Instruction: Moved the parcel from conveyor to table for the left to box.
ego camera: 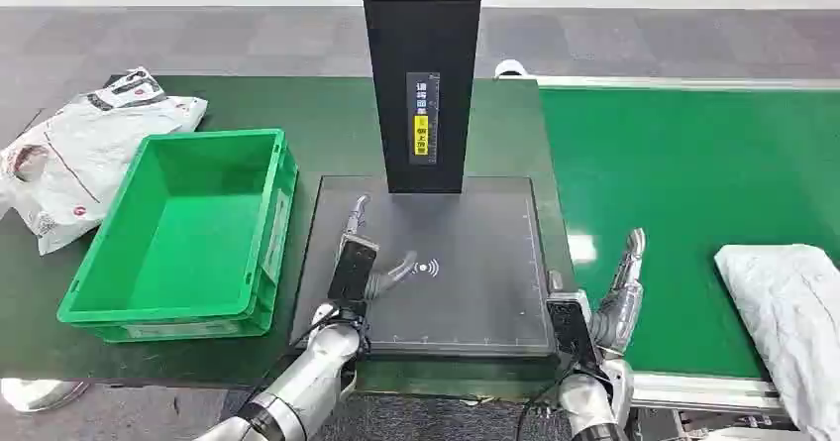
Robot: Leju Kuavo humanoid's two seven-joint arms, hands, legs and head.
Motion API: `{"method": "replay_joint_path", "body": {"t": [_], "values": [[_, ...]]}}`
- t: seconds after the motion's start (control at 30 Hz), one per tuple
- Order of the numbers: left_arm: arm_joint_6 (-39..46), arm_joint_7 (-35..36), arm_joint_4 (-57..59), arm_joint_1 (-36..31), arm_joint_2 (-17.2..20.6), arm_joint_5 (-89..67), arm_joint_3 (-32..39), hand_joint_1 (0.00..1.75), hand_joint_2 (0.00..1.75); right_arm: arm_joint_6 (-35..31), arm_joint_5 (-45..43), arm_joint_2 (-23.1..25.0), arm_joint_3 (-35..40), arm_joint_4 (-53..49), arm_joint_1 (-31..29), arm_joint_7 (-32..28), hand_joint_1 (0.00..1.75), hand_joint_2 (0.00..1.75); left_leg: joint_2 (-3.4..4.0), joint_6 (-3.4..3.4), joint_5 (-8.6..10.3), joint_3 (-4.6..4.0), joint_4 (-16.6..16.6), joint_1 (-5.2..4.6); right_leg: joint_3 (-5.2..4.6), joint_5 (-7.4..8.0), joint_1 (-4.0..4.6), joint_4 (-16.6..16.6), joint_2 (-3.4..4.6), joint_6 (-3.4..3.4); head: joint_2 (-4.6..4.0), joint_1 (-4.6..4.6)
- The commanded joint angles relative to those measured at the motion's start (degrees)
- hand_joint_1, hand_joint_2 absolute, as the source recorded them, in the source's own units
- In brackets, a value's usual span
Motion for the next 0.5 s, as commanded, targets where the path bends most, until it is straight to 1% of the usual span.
{"method": "replay_joint_path", "body": {"t": [0.03, 0.07, 0.1, 0.13, 0.17, 0.2, 0.23, 0.27, 0.3, 0.33, 0.37, 0.4, 0.47, 0.5], "values": [[0.64, 0.04, -0.13, 0.12, 1.73, -0.42, 0.48, 0.0, 1.75, 0.19, 0.14, -1.85, 0.61, 2.92, -1.82, -0.72, 0.0, 1.75, 0.08, 0.02, -0.05, 0.27, -0.12, 0.01, 0.26, -0.01, 0.01, -0.14, 0.08, 0.0, 0.0, 0.0], [0.84, 0.04, -0.55, 0.43, 1.78, -0.55, 0.51, 0.0, 1.75, 0.19, 0.97, -1.88, -0.02, 3.2, -2.15, -0.82, 0.0, 1.75, 0.1, 0.03, -0.05, 0.37, -0.17, 0.0, 0.34, -0.01, 0.01, -0.19, 0.1, 0.0, 0.0, 0.0], [0.98, 0.04, -0.65, 0.52, 1.82, -0.74, 0.5, 0.0, 1.75, 0.19, 2.79, -1.34, -1.22, 3.1, -2.2, -0.63, 0.0, 1.75, 0.09, 0.02, -0.03, 0.2, -0.09, -0.01, 0.18, 0.0, 0.0, -0.1, 0.09, 0.0, 0.0, 0.0], [1.22, 0.04, -0.74, 0.66, 1.82, -0.84, 0.7, 0.0, 1.75, 0.19, 6.88, -0.49, -4.4, 2.58, -2.28, -0.28, 0.0, 1.75, 0.1, 0.03, -0.04, 0.29, -0.13, 0.0, 0.27, 0.0, 0.0, -0.15, 0.1, 0.0, 0.0, 0.0], [1.34, 0.04, -0.62, 0.69, 1.78, -0.82, 1.12, 0.0, 1.75, 0.19, 10.37, 0.58, -7.7, 3.3, -2.85, -0.07, 0.0, 1.75, 0.07, 0.02, -0.01, 0.14, -0.08, -0.02, 0.11, 0.0, -0.01, -0.06, 0.07, 0.0, 0.0, 0.0], [1.37, 0.04, -0.64, 0.74, 1.8, -0.95, 1.46, 0.0, 1.75, 0.19, 15.37, 1.69, -12.55, 2.59, -3.26, -0.11, 0.0, 1.75, 0.06, 0.02, -0.02, 0.25, -0.13, -0.01, 0.22, -0.01, 0.0, -0.12, 0.06, 0.0, 0.0, 0.0], [1.43, 0.04, -0.69, 0.79, 1.77, -0.99, 1.86, 0.0, 1.75, 0.19, 19.89, 2.29, -17.15, 2.53, -3.94, 1.07, 0.0, 1.75, 0.08, 0.03, -0.03, 0.32, -0.17, -0.01, 0.29, -0.01, 0.0, -0.16, 0.08, -0.01, 0.0, 0.0], [1.31, 0.04, -0.78, 0.86, 1.73, -1.12, 2.09, 0.0, 1.75, 0.19, 23.17, 2.72, -21.02, 1.8, -4.28, 1.34, 0.0, 1.75, 0.01, 0.02, -0.02, 0.18, -0.08, -0.01, 0.18, -0.02, -0.01, -0.08, 0.01, 0.0, 0.0, 0.0], [1.23, 0.04, -0.81, 0.91, 1.69, -1.18, 2.24, 0.0, 1.75, 0.19, 26.17, 2.95, -23.78, 0.74, -4.31, 2.21, 0.0, 1.75, 0.02, 0.03, -0.02, 0.26, -0.12, -0.03, 0.25, -0.02, -0.02, -0.11, 0.03, 0.0, 0.0, 0.0], [1.29, 0.04, -1.01, 1.07, 1.55, -1.38, 2.58, 0.0, 1.75, 0.19, 31.51, 3.31, -30.06, -1.36, -4.45, 3.18, 0.0, 1.75, -0.03, 0.02, -0.01, 0.15, -0.07, -0.03, 0.15, -0.02, -0.03, -0.06, -0.03, 0.01, 0.0, 0.0], [1.15, 0.04, -1.07, 1.12, 1.48, -1.47, 2.71, 0.0, 1.75, 0.19, 34.07, 3.37, -33.66, -2.83, -4.42, 3.19, 0.0, 1.75, -0.08, 0.04, -0.02, 0.24, -0.1, -0.04, 0.25, -0.05, -0.04, -0.08, -0.08, 0.01, 0.0, 0.0], [0.97, 0.04, -1.0, 1.13, 1.32, -1.57, 3.0, 0.0, 1.75, 0.19, 36.17, 3.07, -38.61, -2.04, -5.1, 2.95, 0.0, 1.75, -0.13, 0.04, 0.01, 0.11, -0.06, -0.06, 0.15, -0.04, -0.05, -0.03, -0.15, 0.02, 0.0, 0.0], [1.46, 0.04, -0.82, 0.99, 1.27, -2.19, 2.93, 0.0, 1.75, 0.19, 39.75, 2.4, -44.45, -3.25, -5.01, 3.46, 0.0, 1.75, -0.27, 0.06, 0.02, 0.22, -0.12, -0.05, 0.32, -0.05, -0.04, -0.14, -0.31, 0.04, 0.0, 0.0], [1.52, 0.04, -0.81, 0.98, 1.26, -2.19, 2.97, 0.0, 1.75, 0.19, 39.91, 2.23, -45.26, -2.99, -5.09, 3.48, 0.0, 1.75, -0.31, 0.05, 0.02, 0.12, -0.08, -0.11, 0.21, -0.07, -0.11, -0.05, -0.34, 0.04, 0.0, 0.0]]}}
